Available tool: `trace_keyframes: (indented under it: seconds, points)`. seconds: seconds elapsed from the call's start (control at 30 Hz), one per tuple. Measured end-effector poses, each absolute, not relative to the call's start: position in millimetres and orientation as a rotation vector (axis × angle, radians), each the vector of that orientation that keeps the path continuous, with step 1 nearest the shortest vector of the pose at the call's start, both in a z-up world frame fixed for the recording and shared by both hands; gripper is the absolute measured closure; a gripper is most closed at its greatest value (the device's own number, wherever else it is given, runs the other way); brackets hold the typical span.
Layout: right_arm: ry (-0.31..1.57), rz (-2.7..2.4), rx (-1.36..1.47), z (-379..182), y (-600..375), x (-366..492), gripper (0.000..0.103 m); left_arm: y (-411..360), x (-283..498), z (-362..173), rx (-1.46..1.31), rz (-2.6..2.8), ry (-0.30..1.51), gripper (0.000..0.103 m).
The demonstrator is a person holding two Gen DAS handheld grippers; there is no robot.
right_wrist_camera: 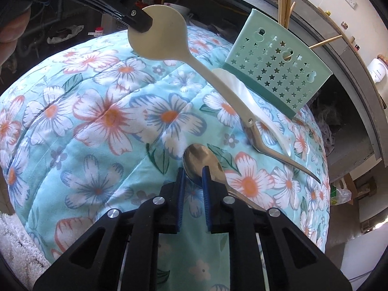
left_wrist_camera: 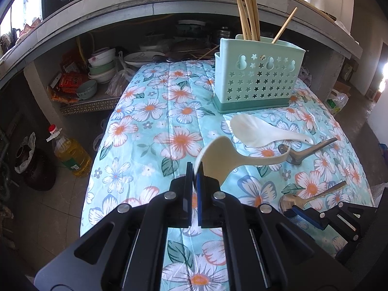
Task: Organize utensils
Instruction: 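Lift the white spoon with the left tool while the right tool grasps the metal spoon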
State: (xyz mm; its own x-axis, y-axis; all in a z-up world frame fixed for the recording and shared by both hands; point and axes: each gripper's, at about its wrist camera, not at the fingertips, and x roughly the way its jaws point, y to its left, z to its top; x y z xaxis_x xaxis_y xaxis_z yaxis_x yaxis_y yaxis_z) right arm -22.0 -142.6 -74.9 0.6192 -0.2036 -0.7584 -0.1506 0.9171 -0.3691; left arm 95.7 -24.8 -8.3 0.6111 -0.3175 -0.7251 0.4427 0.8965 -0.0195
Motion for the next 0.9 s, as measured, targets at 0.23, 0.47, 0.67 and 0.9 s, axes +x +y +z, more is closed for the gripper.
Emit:
trace_keyframes:
  seconds: [0.23, 0.47, 0.67, 0.9]
  points:
    - [0.881, -0.032, -0.422, -73, -143, -22, 0.093, -25, 97, -9, 0.168, -0.441, 0.802, 0.102]
    - [0.852, -0.022, -0.31, -50, -161, -26, 0.096, -22, 100, -12, 0.157, -0.437, 0.811, 0.102]
    - [0.826, -0.006, -0.132, -24, -188, -30, 0.096, -11, 112, -30, 0.011, -0.504, 0.892, 0.1]
    - [0.82, -0.017, -0.069, -21, -196, -28, 0.096, 8, 119, -52, -0.166, -0.565, 1.0, 0.071]
